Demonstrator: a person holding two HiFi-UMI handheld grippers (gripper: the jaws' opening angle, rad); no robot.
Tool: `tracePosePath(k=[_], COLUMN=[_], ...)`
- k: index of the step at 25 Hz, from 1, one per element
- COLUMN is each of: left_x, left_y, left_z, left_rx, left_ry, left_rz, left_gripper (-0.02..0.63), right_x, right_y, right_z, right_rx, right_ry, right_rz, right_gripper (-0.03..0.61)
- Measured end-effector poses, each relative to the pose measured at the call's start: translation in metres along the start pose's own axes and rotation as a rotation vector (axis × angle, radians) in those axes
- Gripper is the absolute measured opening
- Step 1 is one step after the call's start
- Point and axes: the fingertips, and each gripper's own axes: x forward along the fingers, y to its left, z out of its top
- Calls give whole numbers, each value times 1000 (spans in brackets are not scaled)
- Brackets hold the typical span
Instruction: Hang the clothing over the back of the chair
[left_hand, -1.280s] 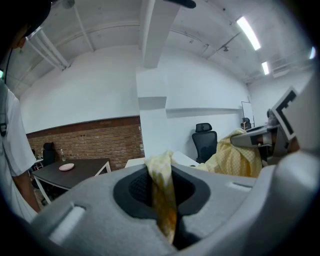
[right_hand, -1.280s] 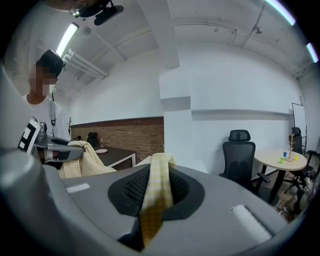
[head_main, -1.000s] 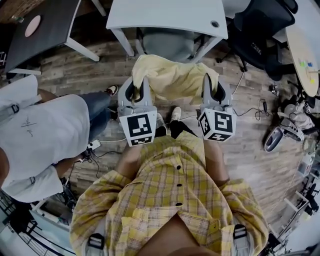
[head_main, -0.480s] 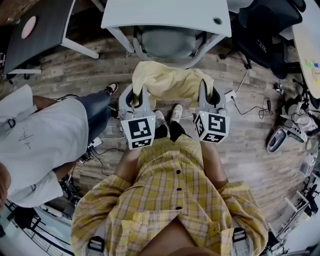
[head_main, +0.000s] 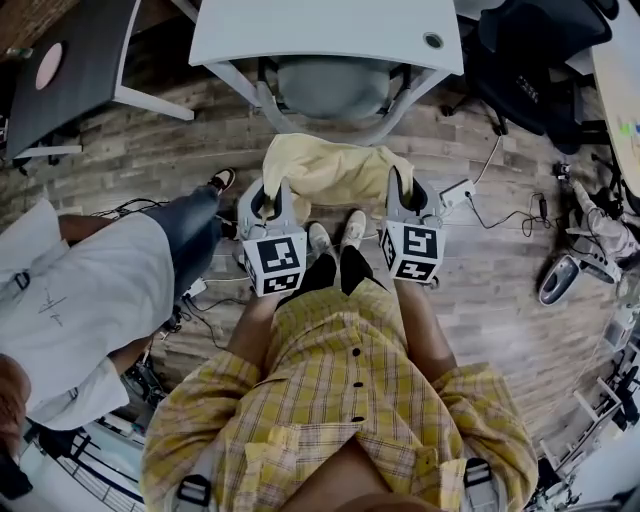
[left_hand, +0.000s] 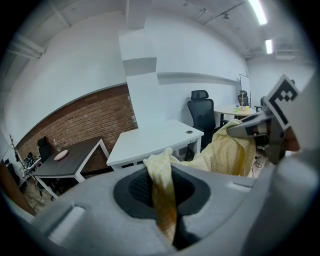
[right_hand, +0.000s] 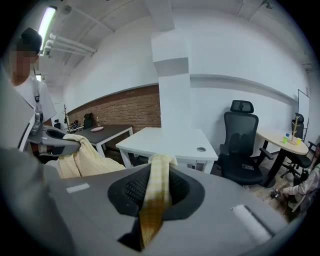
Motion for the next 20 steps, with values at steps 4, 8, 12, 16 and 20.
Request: tracePosePath(k=[4,8,12,16,20], left_x=[22,37,53,73,93], left_y=[0,3,5,4,7], left_z=[-5,-3,1,7,11], left_rx=[-6,-5,-4,11,11], left_ry=[26,31,33,39,45], left_rz=[-9,-7,-10,-15,-15], left_gripper=[37,38,38,38,38], right_x=[16,31,47,65,85], right_y=[-7,-16,-22,-30,-37], right_z=[-7,-6,0,5,7], right_rx=[4,8,7,6,0], right_ry=[20,24,22,23,30], right_rz=[1,-3,-2,-1,6], right_gripper=[38,38,38,38,38])
